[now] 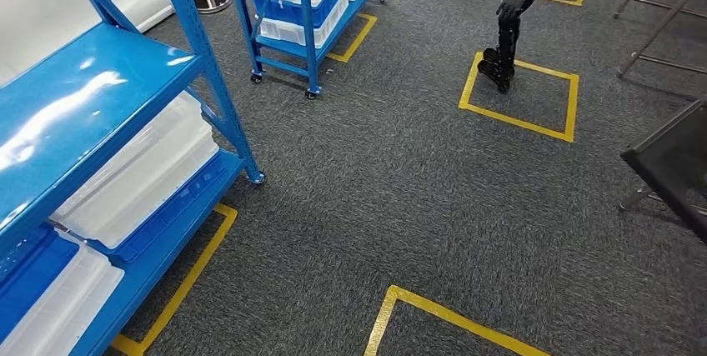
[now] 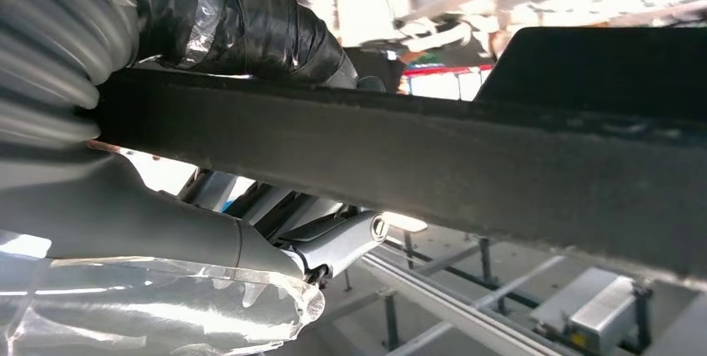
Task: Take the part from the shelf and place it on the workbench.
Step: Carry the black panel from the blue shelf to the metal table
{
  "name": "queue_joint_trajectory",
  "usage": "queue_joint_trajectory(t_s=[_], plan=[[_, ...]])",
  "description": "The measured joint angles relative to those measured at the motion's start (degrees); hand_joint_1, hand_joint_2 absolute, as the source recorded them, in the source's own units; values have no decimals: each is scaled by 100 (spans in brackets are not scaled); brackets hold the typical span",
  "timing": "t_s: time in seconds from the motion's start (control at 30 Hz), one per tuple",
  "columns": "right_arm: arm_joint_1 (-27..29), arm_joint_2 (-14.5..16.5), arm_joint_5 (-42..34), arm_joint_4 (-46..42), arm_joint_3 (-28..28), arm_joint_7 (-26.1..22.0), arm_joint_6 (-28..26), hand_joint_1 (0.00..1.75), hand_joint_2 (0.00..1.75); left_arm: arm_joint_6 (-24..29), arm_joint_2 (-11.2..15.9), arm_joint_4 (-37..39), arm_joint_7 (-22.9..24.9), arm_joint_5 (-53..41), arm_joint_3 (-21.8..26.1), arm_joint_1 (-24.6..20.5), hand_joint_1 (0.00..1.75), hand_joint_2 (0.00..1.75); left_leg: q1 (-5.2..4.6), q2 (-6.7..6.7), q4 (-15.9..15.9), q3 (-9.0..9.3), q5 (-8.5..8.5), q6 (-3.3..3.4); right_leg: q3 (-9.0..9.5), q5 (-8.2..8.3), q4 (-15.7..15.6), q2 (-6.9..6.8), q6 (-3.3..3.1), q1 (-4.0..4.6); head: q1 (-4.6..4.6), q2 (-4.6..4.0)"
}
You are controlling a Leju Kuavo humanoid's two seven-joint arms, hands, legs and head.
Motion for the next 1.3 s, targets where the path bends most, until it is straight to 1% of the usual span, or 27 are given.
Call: queue_joint_trajectory(t_s=[0.07,0.1,0.13,0.17,0.2,0.23,0.27,0.33,0.4,0.47,0.5,0.57,0.6,0.63,0.67,0.7,0.73,0.77,0.83,0.9,1.0,1.07,1.13,1.2,1.23,1.27,1.3], plan=[[9,12,8,1,2,0,24,175,175,-1,-1,0,-6,-14,-4,-13,0,175,7,176,-80,2,74,72,-137,-192,261,-327,28,24,15,0],[0,20,12,2,7,0,32,175,175,-1,-1,0,-9,-21,-5,-16,0,175,-8,269,-92,0,92,92,-264,-386,552,-552,26,38,22,0],[-14,29,17,3,14,0,35,175,175,-2,-1,0,-12,-29,-5,-8,0,175,-26,360,-96,-17,99,102,-404,-584,898,-689,33,46,29,0],[-22,41,28,5,25,0,39,175,175,-3,-1,0,-11,-35,-6,3,0,175,-41,460,-92,-34,101,106,-519,-723,1206,-753,38,45,29,0],[-19,53,42,10,35,0,41,175,175,-5,-1,0,-9,-39,-6,12,0,175,-54,560,-87,-47,101,106,-562,-769,1379,-788,41,44,30,0],[-12,63,58,16,46,0,44,175,175,-7,-2,0,-6,-46,-7,15,0,175,-61,653,-85,-54,99,104,-501,-712,1349,-813,40,45,29,0],[-6,69,72,24,56,0,45,175,175,-8,-5,0,-4,-52,-8,13,0,175,-65,739,-83,-55,96,99,-334,-575,1113,-854,32,49,30,0],[-9,73,85,32,79,0,46,175,175,-9,-13,0,-3,-73,-11,0,0,175,-82,885,-77,-36,74,69,134,-310,358,-1096,-13,92,30,0],[-12,77,87,34,122,0,45,175,175,-9,-16,0,-2,-86,-13,-12,0,175,-106,1013,-65,-14,43,23,366,-229,-71,-1259,-92,152,28,0],[14,83,97,34,155,1,44,175,175,-9,-17,0,2,-93,-15,-31,0,175,-117,1137,-63,11,24,-19,349,-226,-107,-1153,-168,169,24,0],[36,86,107,34,163,1,44,175,175,-9,-17,0,3,-98,-17,-44,0,175,-111,1091,-33,15,-8,-48,348,-211,-124,-1088,-200,156,26,0],[52,97,135,36,210,3,43,175,175,-9,-17,0,7,-106,-25,-58,0,175,-82,787,279,-102,-226,-109,349,-172,-162,-965,-273,119,25,0],[50,106,150,38,256,4,43,175,175,-10,-17,0,10,-109,-27,-53,0,175,-63,583,610,-251,-413,-131,340,-158,-167,-902,-299,111,25,0],[44,117,164,41,310,5,43,175,175,-10,-18,0,15,-111,-29,-43,0,175,-52,466,1015,-442,-608,-141,323,-151,-159,-829,-316,109,24,0],[42,129,175,44,359,7,43,175,175,-11,-18,0,19,-113,-30,-31,0,175,-47,416,1386,-623,-750,-146,306,-147,-146,-751,-324,110,25,0],[47,140,184,47,400,9,43,175,175,-12,-18,0,21,-115,-31,-19,0,175,-46,400,1613,-743,-789,-148,290,-146,-126,-673,-325,110,25,0],[54,150,191,49,433,10,43,175,175,-13,-18,0,22,-118,-32,-11,0,175,-45,395,1626,-767,-706,-145,276,-148,-102,-598,-325,110,25,0],[63,159,187,51,467,14,68,175,175,-12,-18,0,21,-114,-35,-8,0,175,-44,390,1401,-680,-518,-137,268,-154,-77,-542,-324,109,24,0],[114,169,138,72,628,101,223,175,175,4,-15,0,0,-42,-28,-10,0,175,-44,343,626,-356,-112,-108,255,-168,-26,-444,-308,114,25,0],[259,115,-30,165,1129,608,325,175,175,13,-11,0,-54,-16,-11,-19,0,175,-52,287,152,-178,38,-58,219,-163,7,-361,-253,117,26,0],[749,-41,-630,273,2244,1480,284,175,175,-15,-16,0,-25,-207,-48,-50,0,175,-66,289,60,-168,89,44,174,-139,0,-332,-135,99,26,0],[1017,-77,-934,275,2736,1527,316,175,175,-13,-23,0,36,-309,-98,-65,0,175,-42,310,-5,-174,165,122,86,-298,190,-510,-75,99,31,0],[1132,-118,-880,289,3209,1589,258,175,175,-6,-27,0,80,-408,-157,-73,0,175,-41,364,-32,-193,199,157,-180,-667,785,-721,-27,94,34,0],[1184,-207,-687,358,3781,1839,77,175,175,-10,-34,0,104,-521,-231,-81,0,175,-49,437,-28,-215,202,159,-441,-904,1385,-790,11,76,33,0],[1199,-285,-600,419,4097,2029,-46,175,175,-16,-42,0,111,-574,-271,-90,0,175,-51,471,-23,-221,203,157,-448,-869,1439,-803,20,66,32,0],[1195,-388,-524,488,4425,2257,-183,175,175,-23,-55,0,119,-625,-315,-104,0,175,-51,496,-17,-223,202,153,-335,-726,1255,-813,20,59,32,0],[1169,-506,-458,554,4734,2493,-311,175,175,-31,-69,0,127,-668,-357,-123,0,175,-51,515,-8,-222,199,147,-137,-530,906,-823,11,55,32,0]])
